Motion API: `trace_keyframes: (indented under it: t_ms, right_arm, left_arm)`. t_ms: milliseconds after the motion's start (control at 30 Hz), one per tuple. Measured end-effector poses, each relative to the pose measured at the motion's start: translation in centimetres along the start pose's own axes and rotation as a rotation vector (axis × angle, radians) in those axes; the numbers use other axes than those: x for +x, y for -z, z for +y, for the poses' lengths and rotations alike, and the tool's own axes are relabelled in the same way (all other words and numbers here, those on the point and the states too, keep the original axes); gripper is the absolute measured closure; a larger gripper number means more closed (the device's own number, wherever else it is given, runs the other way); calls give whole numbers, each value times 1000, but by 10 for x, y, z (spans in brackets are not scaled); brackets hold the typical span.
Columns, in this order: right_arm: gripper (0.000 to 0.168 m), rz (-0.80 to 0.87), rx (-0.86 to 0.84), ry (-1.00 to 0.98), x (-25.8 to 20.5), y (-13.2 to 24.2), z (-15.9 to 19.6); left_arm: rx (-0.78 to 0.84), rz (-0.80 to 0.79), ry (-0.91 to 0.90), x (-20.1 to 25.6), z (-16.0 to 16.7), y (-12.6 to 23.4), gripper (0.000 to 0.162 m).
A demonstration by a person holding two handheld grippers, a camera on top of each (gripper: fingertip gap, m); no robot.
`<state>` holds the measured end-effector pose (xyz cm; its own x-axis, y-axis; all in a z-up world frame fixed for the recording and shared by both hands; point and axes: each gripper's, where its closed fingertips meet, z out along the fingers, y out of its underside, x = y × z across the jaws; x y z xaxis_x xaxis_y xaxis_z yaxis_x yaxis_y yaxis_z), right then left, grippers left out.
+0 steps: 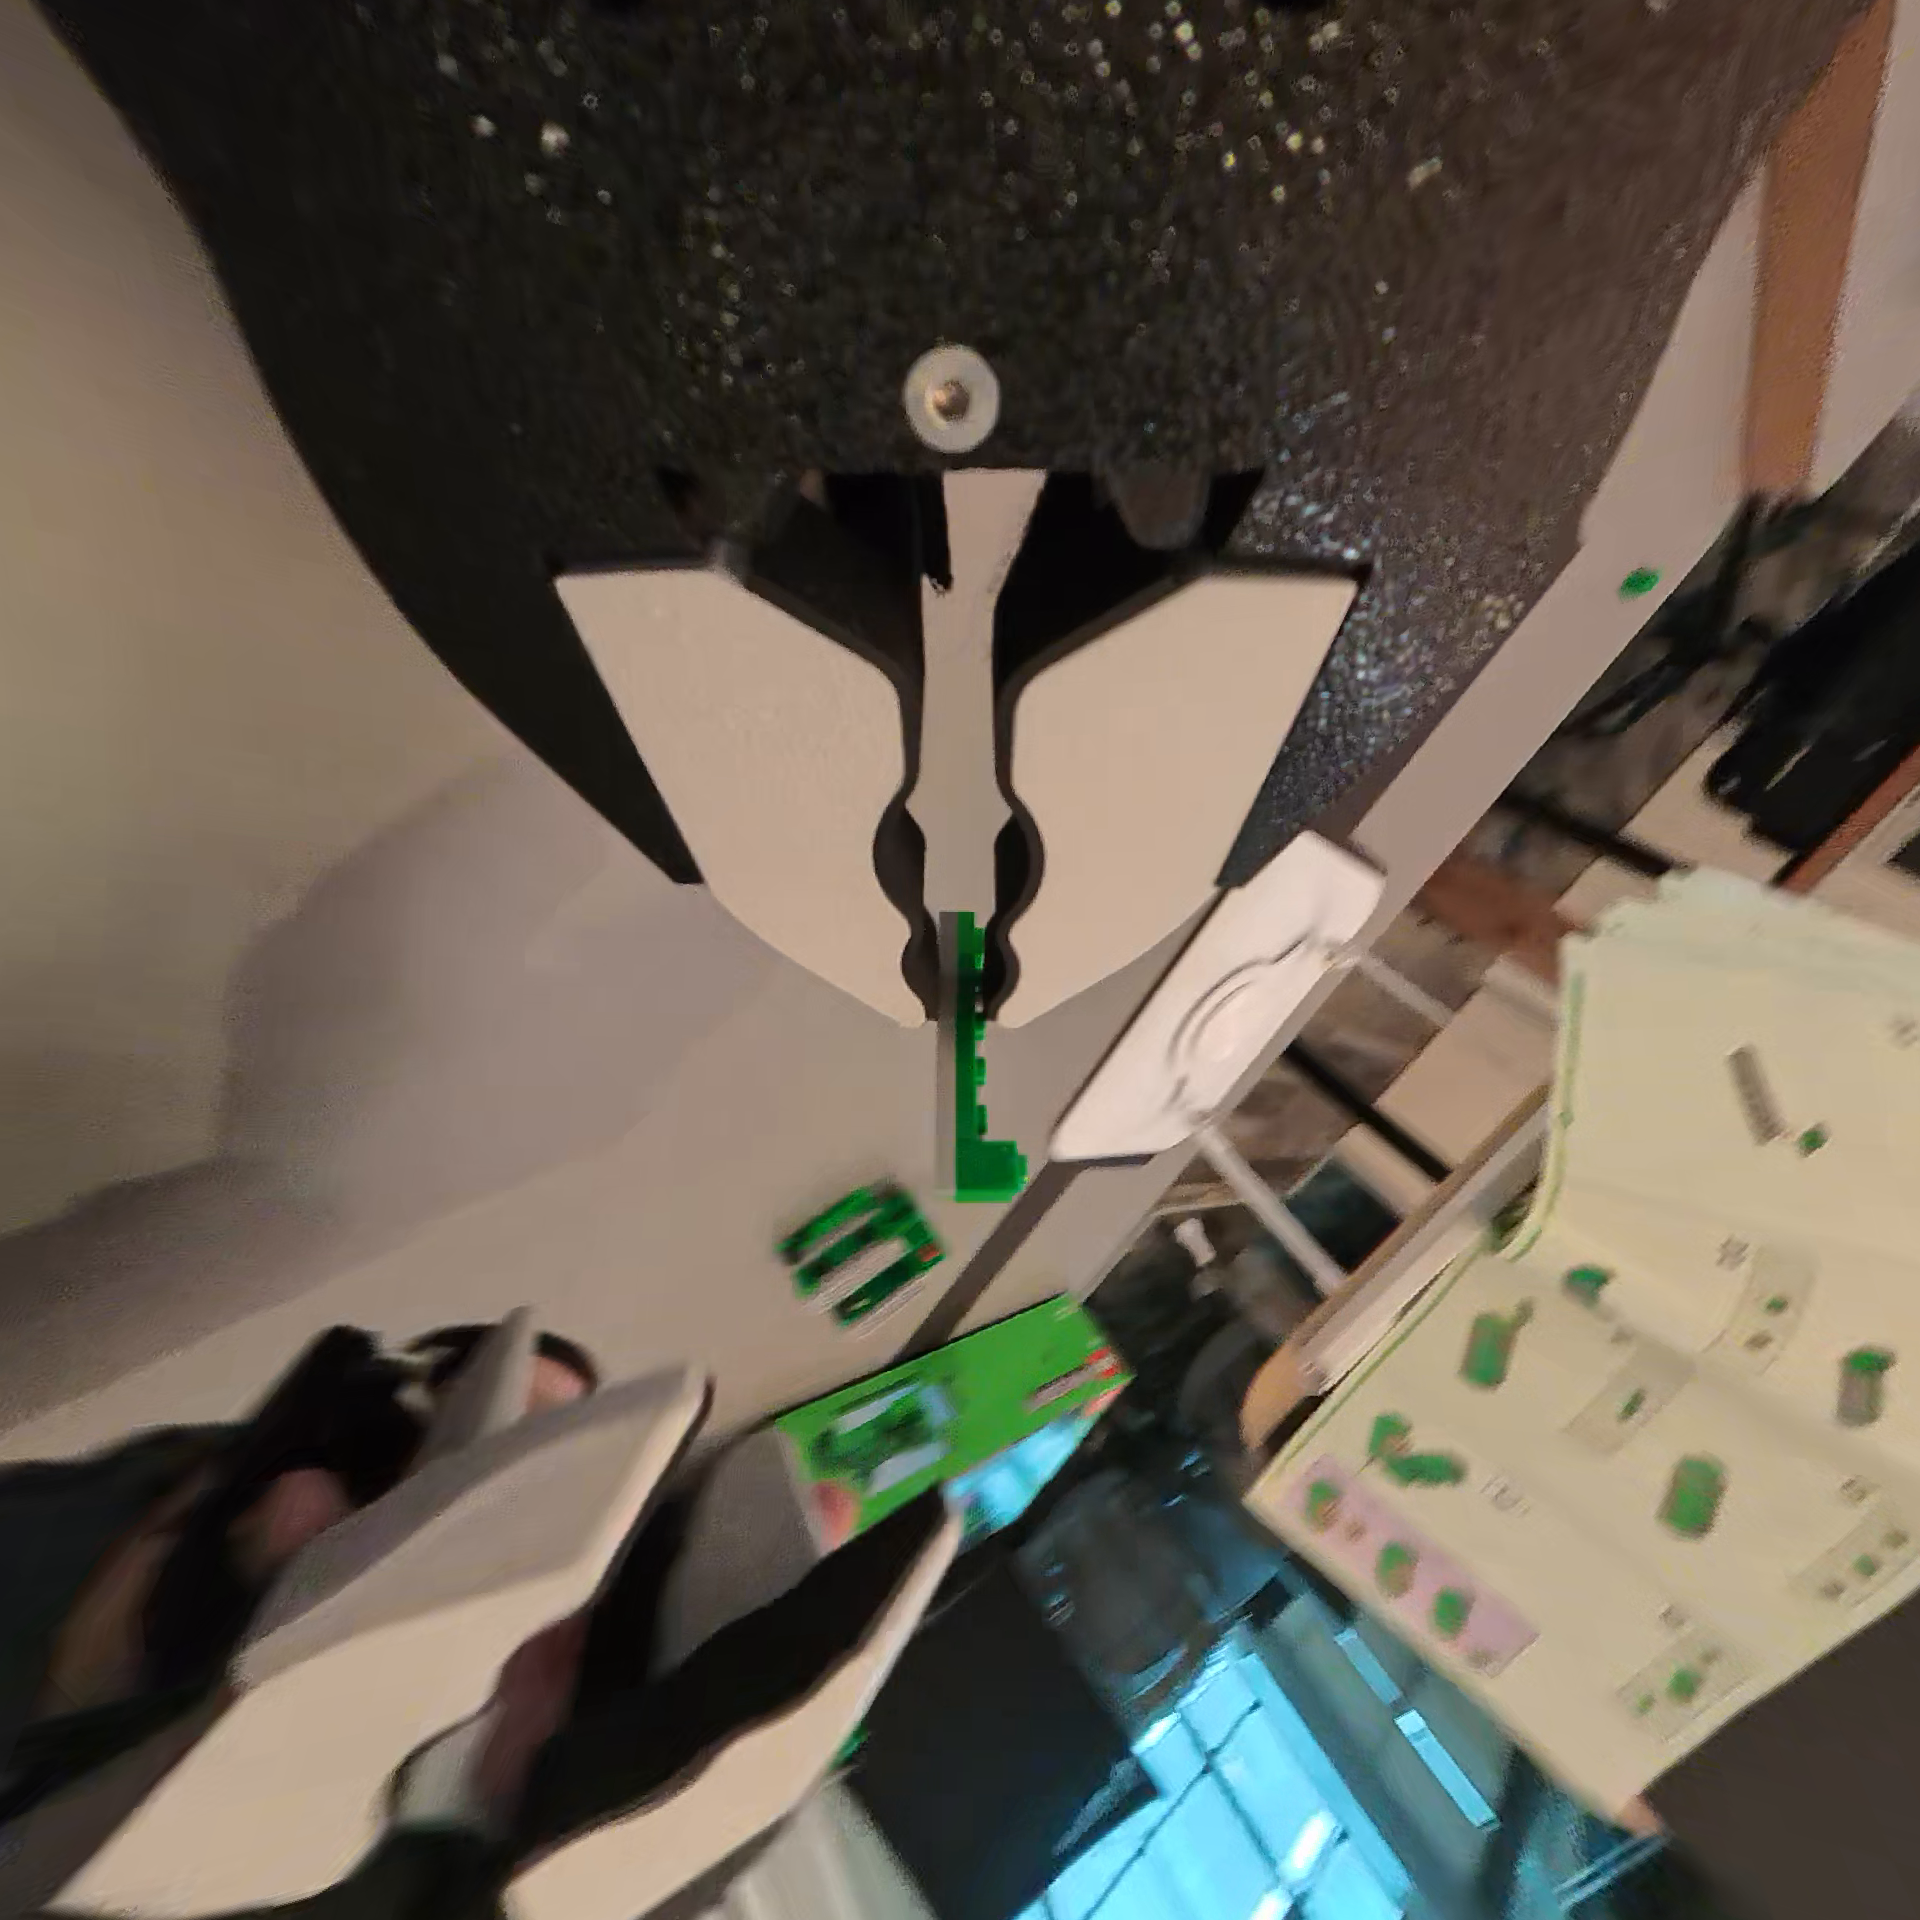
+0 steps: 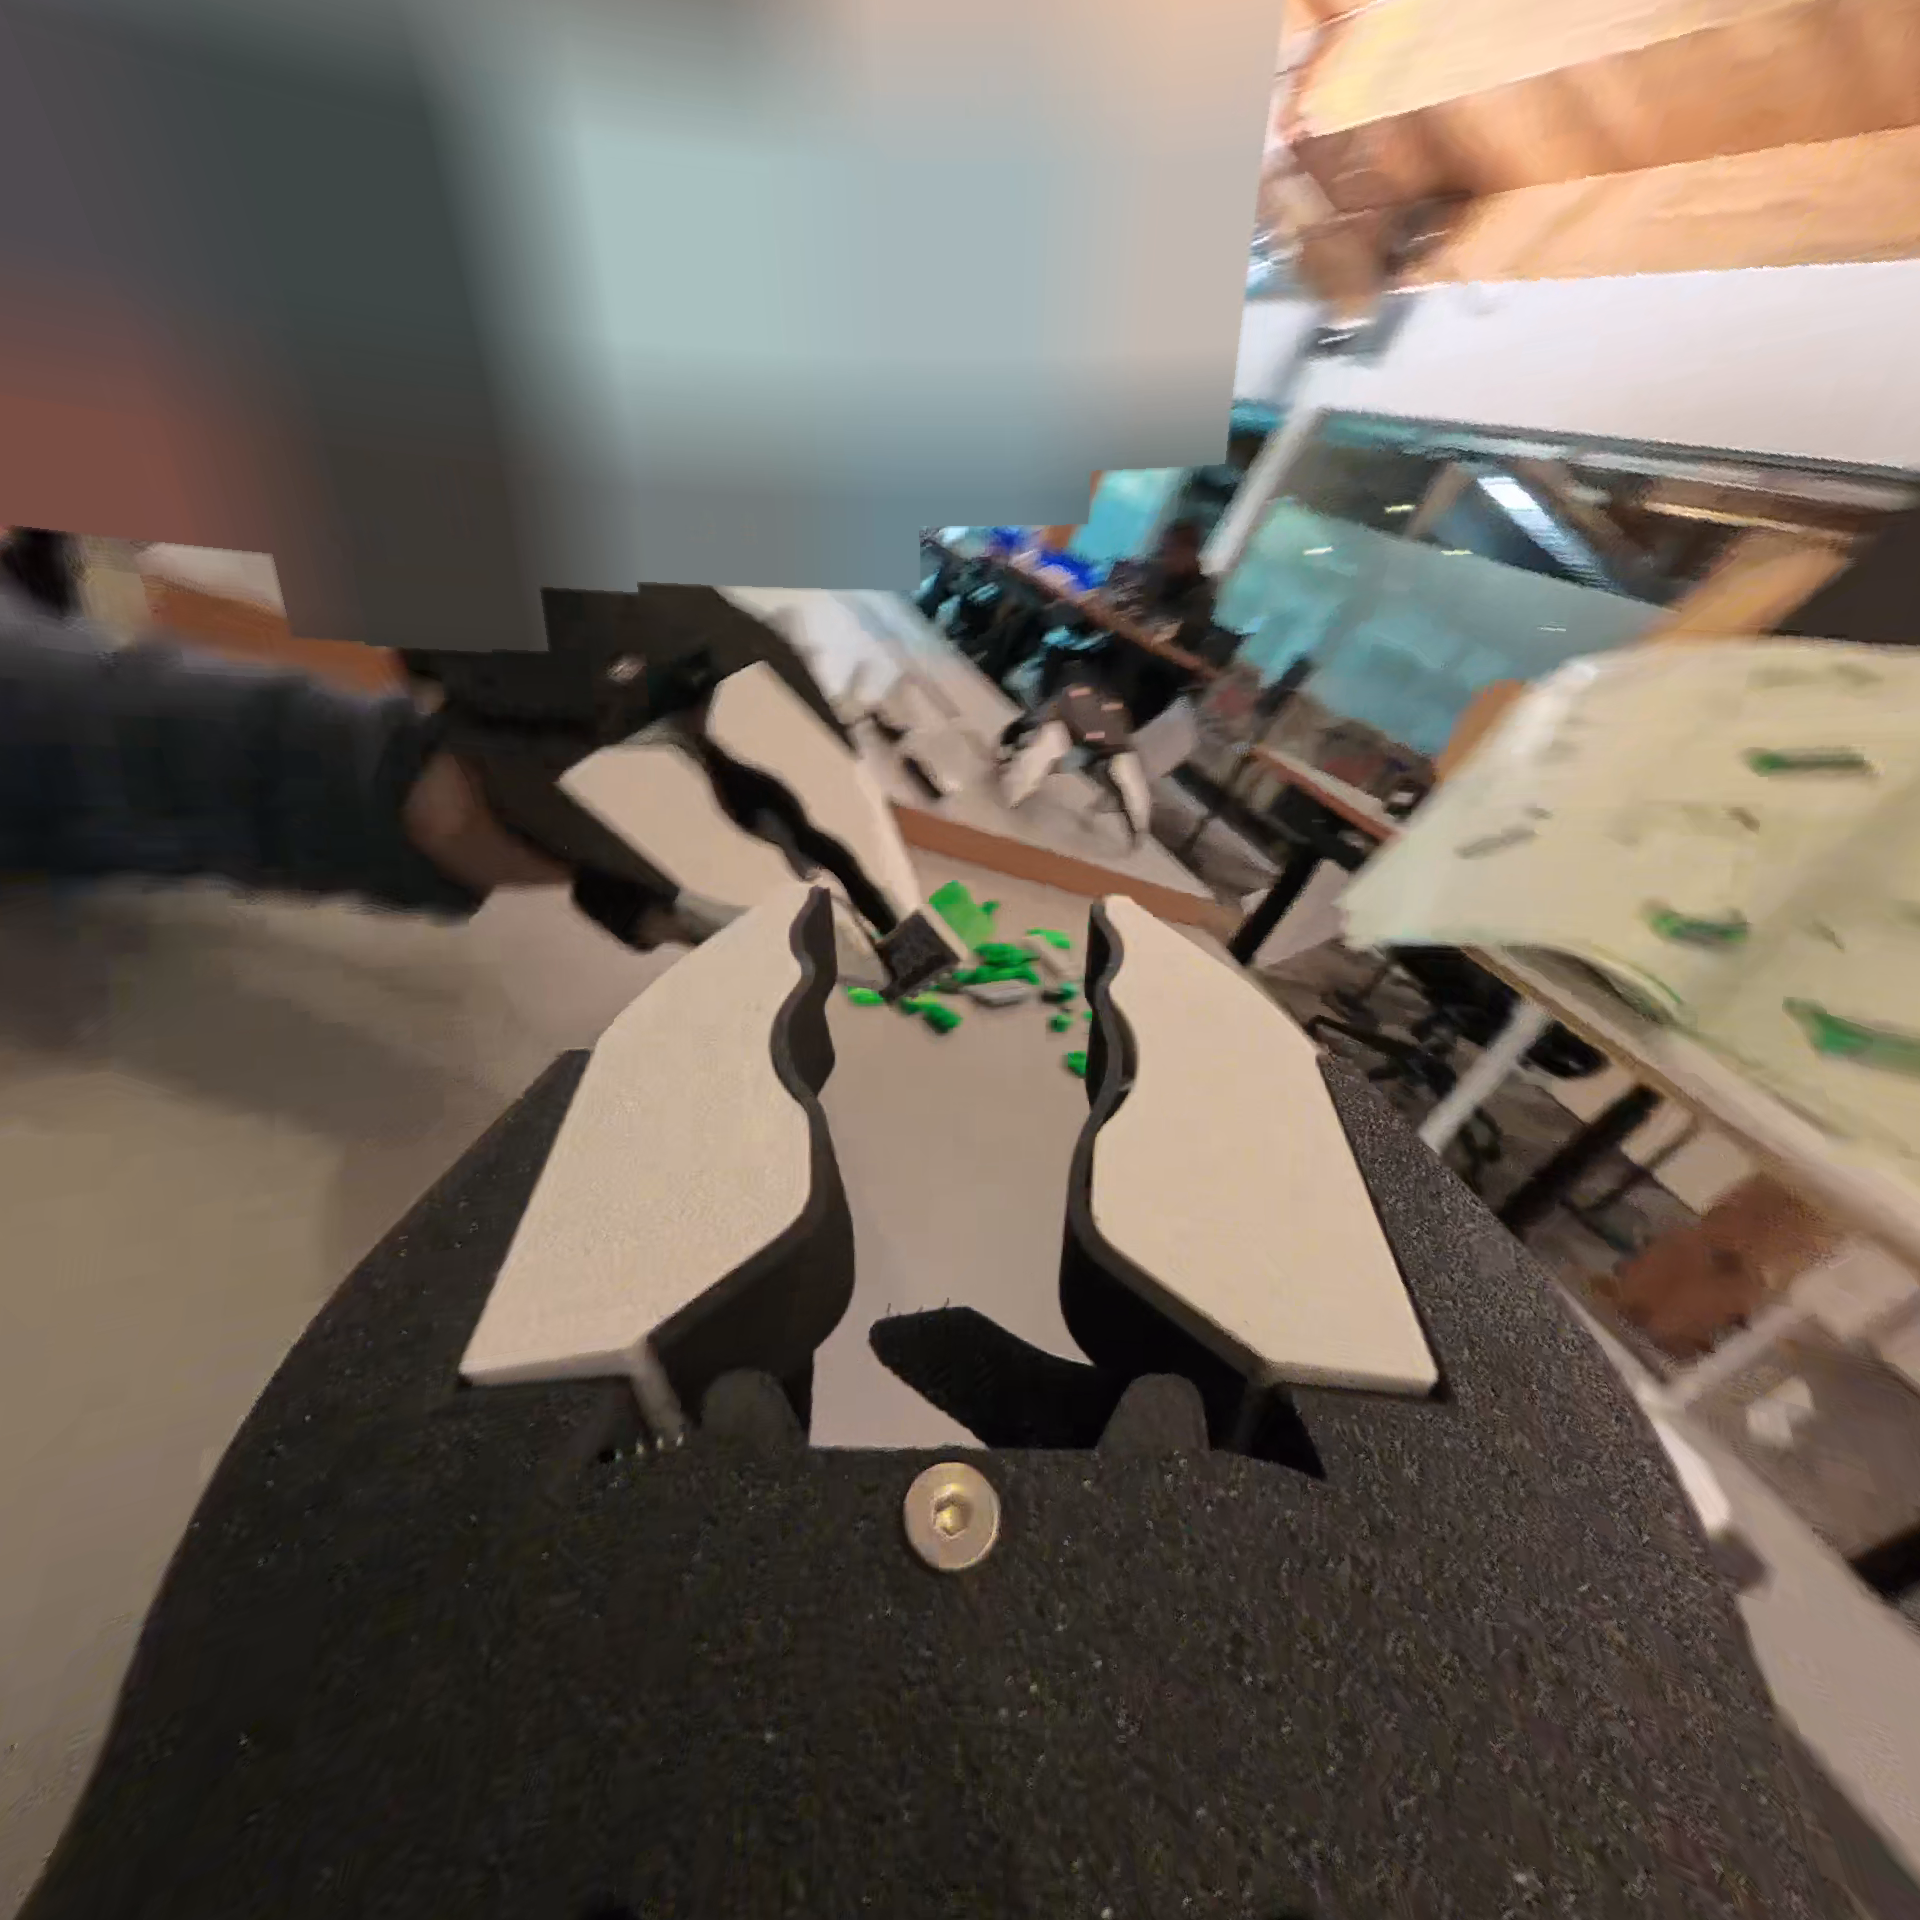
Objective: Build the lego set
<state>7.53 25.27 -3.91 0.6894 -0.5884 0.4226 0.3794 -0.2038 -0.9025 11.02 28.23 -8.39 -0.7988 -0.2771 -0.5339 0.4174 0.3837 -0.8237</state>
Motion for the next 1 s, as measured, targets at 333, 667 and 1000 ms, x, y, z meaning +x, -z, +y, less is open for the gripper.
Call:
trace_keyframes:
  t_ms: [333, 667, 1000]
  right_arm:
    - [138, 569, -37, -116, 103, -9, 83]
    - [168, 458, -34, -151, 105, -36, 96]
    - [168, 393, 2, -166, 95, -39, 91]
  left_arm:
    - [-79, -414, 41, -64, 46, -50, 155]
    - [-71, -322, 53, -57, 52, -46, 155]
    - [-22, -251, 152, -46, 49, -52, 155]
